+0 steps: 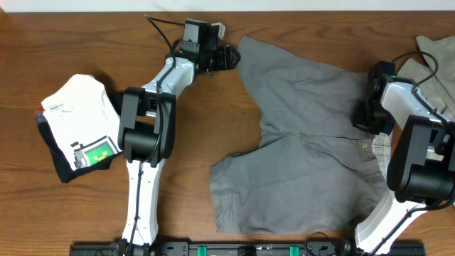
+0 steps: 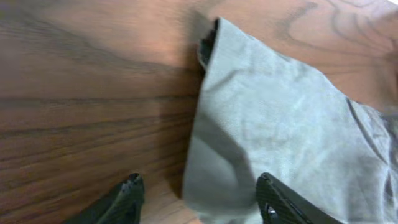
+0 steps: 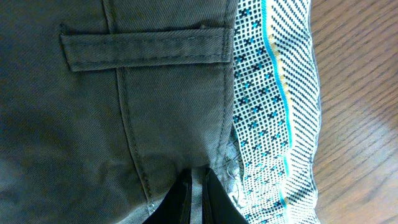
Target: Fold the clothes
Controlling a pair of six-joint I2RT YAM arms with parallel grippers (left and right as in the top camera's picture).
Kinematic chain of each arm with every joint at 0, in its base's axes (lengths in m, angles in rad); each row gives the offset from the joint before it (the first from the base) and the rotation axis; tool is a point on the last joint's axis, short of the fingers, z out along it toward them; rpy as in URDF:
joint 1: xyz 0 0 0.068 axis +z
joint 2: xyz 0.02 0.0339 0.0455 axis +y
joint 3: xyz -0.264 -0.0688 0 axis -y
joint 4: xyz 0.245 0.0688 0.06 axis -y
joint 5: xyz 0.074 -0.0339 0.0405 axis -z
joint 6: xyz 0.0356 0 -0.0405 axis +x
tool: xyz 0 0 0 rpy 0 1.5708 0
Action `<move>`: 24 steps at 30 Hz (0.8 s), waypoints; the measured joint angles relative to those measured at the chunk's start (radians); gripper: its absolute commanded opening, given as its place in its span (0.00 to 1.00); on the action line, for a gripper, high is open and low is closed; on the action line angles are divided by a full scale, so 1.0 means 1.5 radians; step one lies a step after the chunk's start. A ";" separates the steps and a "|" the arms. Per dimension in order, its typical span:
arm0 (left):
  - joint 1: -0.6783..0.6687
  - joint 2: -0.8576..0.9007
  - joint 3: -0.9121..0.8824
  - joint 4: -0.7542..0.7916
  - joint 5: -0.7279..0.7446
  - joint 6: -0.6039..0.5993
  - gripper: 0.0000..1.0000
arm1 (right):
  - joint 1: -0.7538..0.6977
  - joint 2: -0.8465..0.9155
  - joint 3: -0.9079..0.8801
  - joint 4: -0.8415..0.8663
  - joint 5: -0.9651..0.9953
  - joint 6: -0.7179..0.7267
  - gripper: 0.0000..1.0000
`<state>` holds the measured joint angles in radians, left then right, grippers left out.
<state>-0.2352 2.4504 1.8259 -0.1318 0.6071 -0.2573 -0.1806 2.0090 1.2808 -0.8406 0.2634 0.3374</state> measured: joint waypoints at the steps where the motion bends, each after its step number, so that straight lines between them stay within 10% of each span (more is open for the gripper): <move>1: -0.002 0.002 0.000 0.001 0.007 0.001 0.50 | 0.000 0.000 0.000 0.000 0.000 0.000 0.08; 6: -0.019 0.011 0.000 -0.002 0.045 0.010 0.06 | 0.000 0.000 0.000 0.000 0.000 0.000 0.08; 15: -0.014 -0.003 0.000 -0.118 0.088 0.017 0.06 | 0.000 0.000 0.000 0.000 0.000 0.000 0.07; 24: -0.039 -0.266 -0.003 -0.299 -0.081 0.014 0.06 | 0.000 0.000 0.000 -0.001 -0.004 0.000 0.08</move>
<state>-0.2932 2.0521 1.8217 -0.5800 0.4850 -0.2359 -0.1806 2.0090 1.2808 -0.8413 0.2581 0.3374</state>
